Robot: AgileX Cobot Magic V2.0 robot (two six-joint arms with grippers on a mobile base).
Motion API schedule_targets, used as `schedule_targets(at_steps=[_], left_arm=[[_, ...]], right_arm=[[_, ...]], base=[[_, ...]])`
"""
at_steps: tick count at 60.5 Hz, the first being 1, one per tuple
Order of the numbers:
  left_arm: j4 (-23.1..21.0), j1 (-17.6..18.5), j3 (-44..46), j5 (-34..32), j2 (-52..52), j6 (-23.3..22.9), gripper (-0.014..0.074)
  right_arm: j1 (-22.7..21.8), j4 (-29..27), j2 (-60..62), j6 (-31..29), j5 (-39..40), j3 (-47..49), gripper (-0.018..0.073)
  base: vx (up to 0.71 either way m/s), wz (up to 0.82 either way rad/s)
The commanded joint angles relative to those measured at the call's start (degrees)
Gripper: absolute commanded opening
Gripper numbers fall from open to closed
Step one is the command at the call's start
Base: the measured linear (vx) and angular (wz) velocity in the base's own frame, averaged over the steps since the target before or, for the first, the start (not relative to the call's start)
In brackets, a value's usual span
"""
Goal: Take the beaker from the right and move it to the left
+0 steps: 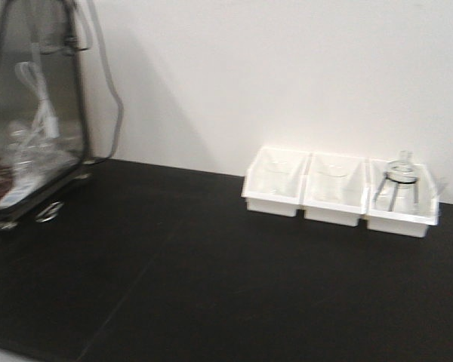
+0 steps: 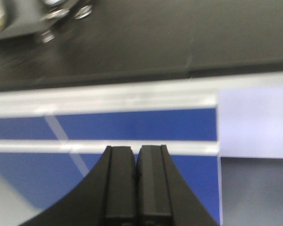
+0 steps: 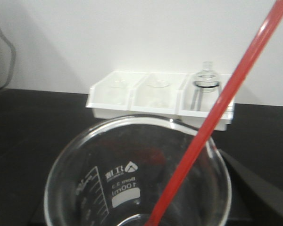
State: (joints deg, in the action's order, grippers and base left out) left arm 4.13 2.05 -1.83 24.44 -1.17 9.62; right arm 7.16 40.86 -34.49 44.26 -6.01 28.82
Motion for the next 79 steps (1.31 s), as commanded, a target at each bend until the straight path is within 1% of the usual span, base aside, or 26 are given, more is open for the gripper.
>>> schedule_targets(at_steps=[1,36,51,79], left_arm=[[0.01,0.36,-1.06,-4.35,-0.36,-0.06,-0.0006],[0.01,0.36,-1.06,-4.35,-0.36,-0.06,-0.0006],[0.01,0.36,-1.06,-4.35,-0.36,-0.06,-0.0006],[0.01,0.36,-1.06,-4.35,-0.36,-0.06,-0.0006]], right_arm=[[-0.06,0.96,0.05,-0.27,3.84,1.76,-0.0003],[-0.06,0.96,0.05,-0.27,3.84,1.76,-0.0003],[-0.06,0.96,0.05,-0.27,3.84,1.76,-0.0003],[-0.06,0.9,0.05,-0.27,3.85,1.76,-0.0003]], base=[[0.34,-0.58],[0.26,-0.55],[0.09,-0.15],[0.0,0.0]])
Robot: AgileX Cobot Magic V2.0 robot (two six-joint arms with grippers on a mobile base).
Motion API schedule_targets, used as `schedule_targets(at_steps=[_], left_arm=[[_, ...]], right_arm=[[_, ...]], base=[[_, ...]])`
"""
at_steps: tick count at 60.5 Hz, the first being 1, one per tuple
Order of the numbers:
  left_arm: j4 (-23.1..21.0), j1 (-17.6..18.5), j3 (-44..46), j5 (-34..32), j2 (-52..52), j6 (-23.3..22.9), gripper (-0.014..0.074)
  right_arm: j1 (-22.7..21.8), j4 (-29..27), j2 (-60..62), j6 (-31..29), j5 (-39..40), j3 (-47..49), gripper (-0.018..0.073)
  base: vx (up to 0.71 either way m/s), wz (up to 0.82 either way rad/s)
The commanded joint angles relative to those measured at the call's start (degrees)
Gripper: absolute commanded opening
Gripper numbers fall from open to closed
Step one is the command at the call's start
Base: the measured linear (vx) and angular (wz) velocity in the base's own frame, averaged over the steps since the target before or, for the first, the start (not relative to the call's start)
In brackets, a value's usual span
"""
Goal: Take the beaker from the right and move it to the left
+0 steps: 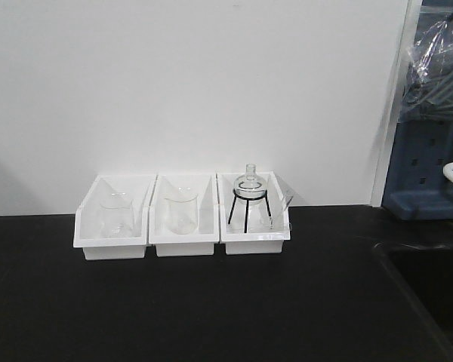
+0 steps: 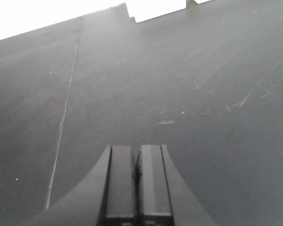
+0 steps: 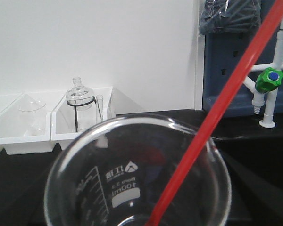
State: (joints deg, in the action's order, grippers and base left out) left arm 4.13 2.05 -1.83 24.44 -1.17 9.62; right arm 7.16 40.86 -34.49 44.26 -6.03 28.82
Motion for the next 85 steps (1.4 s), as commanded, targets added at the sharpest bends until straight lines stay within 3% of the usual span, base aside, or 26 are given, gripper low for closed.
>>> schedule_targets(at_steps=[1,10,24,35,47,63,85], left_arm=[[0.01,0.36,-1.06,-4.35,-0.36,-0.06,-0.0006],[0.01,0.36,-1.06,-4.35,-0.36,-0.06,-0.0006],[0.01,0.36,-1.06,-4.35,-0.36,-0.06,-0.0006],[0.01,0.36,-1.06,-4.35,-0.36,-0.06,-0.0006],[0.01,0.36,-1.06,-4.35,-0.36,-0.06,-0.0006],[0.01,0.36,-1.06,-4.35,-0.36,-0.06,-0.0006],[0.01,0.36,-1.06,-4.35,-0.36,-0.06,-0.0006]], right_arm=[[-0.06,0.9,0.05,-0.27,3.86,1.76,-0.0003],[-0.06,3.08,-1.04,-0.4,8.68,1.76,-0.0003],[-0.06,14.1,-22.15,-0.56,33.46,2.85,-0.0003],[-0.06,13.85,-43.97,-1.87,50.36,8.7,-0.0003],[-0.06,14.12,-62.78,-3.56,61.19,17.4,-0.0003],[0.04,14.11,-77.26,-3.56,64.35,26.85,-0.0003],[0.04,14.08,-84.34,-8.58,63.93,27.69,-0.0003]], base=[[0.0,0.0],[0.0,0.0],[0.0,0.0],[0.0,0.0],[0.0,0.0],[0.0,0.0],[0.0,0.0]])
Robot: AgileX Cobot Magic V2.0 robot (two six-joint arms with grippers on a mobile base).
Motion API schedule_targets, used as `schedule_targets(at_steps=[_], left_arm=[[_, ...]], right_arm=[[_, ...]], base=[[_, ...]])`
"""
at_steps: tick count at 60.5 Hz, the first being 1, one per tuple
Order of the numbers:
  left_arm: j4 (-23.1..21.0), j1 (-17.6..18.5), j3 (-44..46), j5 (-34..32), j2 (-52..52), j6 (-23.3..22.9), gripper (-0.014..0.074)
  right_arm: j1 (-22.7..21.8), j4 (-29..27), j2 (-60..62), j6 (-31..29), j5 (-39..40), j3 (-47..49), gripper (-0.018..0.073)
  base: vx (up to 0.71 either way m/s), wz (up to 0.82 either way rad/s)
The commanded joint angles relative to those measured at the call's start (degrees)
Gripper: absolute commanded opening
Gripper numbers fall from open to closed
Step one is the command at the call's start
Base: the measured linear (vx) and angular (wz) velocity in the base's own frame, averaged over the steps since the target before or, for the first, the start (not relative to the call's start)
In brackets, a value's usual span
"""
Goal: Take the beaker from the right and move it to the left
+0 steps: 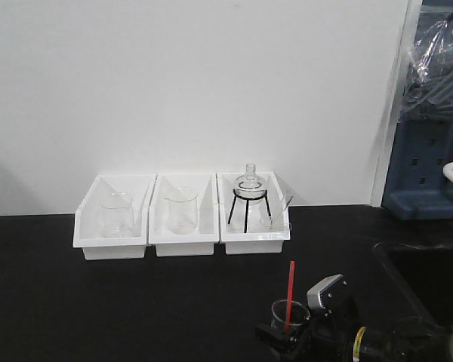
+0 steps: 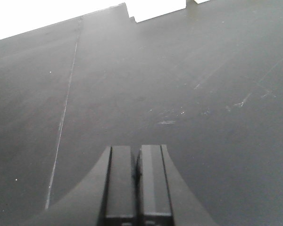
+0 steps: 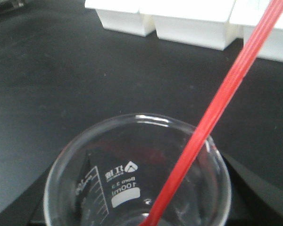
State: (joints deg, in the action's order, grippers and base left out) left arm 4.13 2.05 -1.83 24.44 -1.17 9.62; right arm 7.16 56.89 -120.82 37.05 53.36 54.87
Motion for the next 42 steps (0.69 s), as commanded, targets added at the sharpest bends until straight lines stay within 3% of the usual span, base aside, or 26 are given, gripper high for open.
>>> schedule_targets(at_steps=[1,27,42], left_arm=[[0.01,0.36,-1.06,-4.35,-0.36,-0.06,-0.0006],[0.01,0.36,-1.06,-4.35,-0.36,-0.06,-0.0006],[0.01,0.36,-1.06,-4.35,-0.36,-0.06,-0.0006]], right_arm=[[0.04,-1.96,1.8,-1.43,4.55,1.65,-0.0003],[0.04,-1.69,-1.2,-4.71,4.35,1.65,0.0031],[0.04,1.64,-1.2,-4.44,4.26,1.65,0.0258]], base=[[0.0,0.0],[0.0,0.0],[0.0,0.0]])
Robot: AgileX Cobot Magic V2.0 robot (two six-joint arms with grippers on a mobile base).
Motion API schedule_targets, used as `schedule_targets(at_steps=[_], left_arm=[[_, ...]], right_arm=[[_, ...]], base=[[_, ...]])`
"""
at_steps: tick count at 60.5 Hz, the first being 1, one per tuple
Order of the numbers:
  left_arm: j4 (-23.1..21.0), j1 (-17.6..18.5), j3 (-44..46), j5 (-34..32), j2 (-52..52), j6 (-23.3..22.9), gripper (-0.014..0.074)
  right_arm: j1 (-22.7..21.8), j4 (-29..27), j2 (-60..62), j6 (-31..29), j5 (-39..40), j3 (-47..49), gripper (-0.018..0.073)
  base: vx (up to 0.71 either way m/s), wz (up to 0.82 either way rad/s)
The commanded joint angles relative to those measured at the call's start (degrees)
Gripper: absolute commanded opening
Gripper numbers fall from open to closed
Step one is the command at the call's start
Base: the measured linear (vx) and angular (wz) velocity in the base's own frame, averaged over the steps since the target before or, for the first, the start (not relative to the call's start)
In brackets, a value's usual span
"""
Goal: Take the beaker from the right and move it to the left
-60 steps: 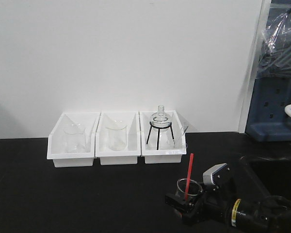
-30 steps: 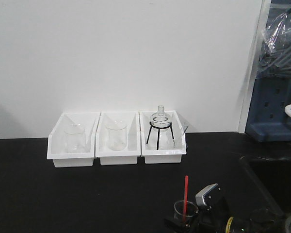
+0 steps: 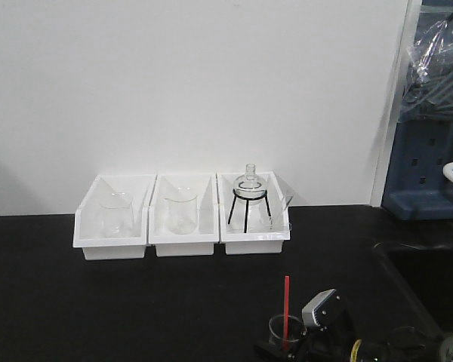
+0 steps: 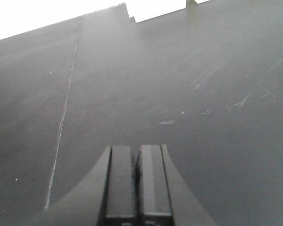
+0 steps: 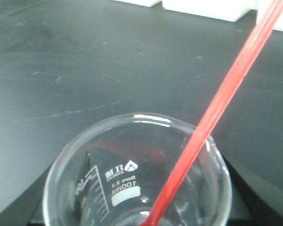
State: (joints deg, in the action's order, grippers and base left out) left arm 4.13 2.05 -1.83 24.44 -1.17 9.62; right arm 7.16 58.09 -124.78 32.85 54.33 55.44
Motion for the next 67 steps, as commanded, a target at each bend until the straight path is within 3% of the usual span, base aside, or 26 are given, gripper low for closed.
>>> schedule_targets(at_steps=[1,15,22,31,42,67], left_arm=[[0.01,0.36,-1.06,-4.35,-0.36,-0.06,-0.0006],[0.01,0.36,-1.06,-4.35,-0.36,-0.06,-0.0006],[0.01,0.36,-1.06,-4.35,-0.36,-0.06,-0.0006],[0.01,0.36,-1.06,-4.35,-0.36,-0.06,-0.0006],[0.01,0.36,-1.06,-4.35,-0.36,-0.06,-0.0006],[0.01,0.36,-1.06,-4.35,-0.36,-0.06,-0.0006]], right_arm=[[0.04,0.72,2.77,-0.24,3.29,1.07,0.0288],[-0.02,1.99,2.77,0.37,3.35,1.07,0.0603],[-0.02,2.92,3.51,0.81,2.8,1.01,0.0679],[-0.13,7.25,6.85,1.57,-3.56,0.94,0.0678],[-0.13,18.37,11.79,10.66,-11.54,0.94,0.065],[-0.13,44.55,22.05,34.87,-16.72,0.94,0.0566]], base=[[0.0,0.0],[0.0,0.0],[0.0,0.0],[0.0,0.0],[0.0,0.0],[0.0,0.0]])
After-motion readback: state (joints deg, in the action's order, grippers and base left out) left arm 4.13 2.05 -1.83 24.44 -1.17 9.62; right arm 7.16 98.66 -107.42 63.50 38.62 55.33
